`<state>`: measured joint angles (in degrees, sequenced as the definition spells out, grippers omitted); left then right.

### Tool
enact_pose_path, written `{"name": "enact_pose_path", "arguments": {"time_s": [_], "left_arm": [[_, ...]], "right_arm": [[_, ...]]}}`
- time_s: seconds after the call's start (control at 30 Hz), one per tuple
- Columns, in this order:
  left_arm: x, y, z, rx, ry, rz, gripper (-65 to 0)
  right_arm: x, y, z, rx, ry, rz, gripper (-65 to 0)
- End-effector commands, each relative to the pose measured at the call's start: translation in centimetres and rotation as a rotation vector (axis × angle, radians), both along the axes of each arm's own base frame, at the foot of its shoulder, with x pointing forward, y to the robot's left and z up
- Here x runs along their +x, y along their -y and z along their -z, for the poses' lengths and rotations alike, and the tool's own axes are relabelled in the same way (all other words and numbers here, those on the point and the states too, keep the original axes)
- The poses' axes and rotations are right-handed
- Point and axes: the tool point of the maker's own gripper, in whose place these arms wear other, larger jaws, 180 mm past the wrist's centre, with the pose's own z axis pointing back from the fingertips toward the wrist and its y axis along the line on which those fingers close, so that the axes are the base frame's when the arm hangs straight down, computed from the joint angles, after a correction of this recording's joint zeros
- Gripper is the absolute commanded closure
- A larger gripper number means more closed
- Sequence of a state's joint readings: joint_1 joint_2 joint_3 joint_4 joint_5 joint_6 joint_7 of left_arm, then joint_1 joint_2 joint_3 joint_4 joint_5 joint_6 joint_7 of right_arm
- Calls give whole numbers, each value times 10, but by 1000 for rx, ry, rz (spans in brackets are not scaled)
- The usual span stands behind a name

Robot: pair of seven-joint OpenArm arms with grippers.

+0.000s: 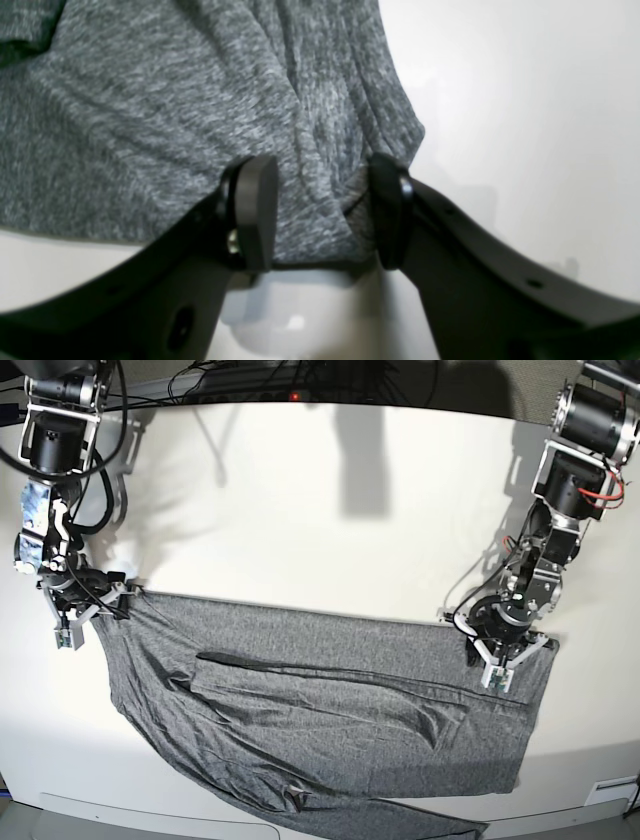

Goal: Fold the T-shirt properly
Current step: 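Pull the held edge taut between both grippers, straightening the fold, then lower the held edge and adjust both grippers along it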

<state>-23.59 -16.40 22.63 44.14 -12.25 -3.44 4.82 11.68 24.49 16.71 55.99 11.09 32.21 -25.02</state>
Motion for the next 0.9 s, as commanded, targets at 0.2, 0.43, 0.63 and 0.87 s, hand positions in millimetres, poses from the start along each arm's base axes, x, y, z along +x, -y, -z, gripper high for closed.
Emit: {"name": "enact_pose_path", "arguments": {"time_s": [0.2,0.43,0.63,0.87], "left_arm": [[-52,-26,40,41,-83,-16,-146],[-83,-24,62,39,-159,-12,-146],[-104,-11,68,26,-212,7,-146],[-70,13,25,-1,-99,57,-146]], "right_arm": [[-11,8,3,-24,-18,-6,-299],[-32,9,18,-26,-63,-7,-299],[-47,11,27,-28,-93,-5,-299],[-27,5,1,-9,-2,-17,-299]]}}
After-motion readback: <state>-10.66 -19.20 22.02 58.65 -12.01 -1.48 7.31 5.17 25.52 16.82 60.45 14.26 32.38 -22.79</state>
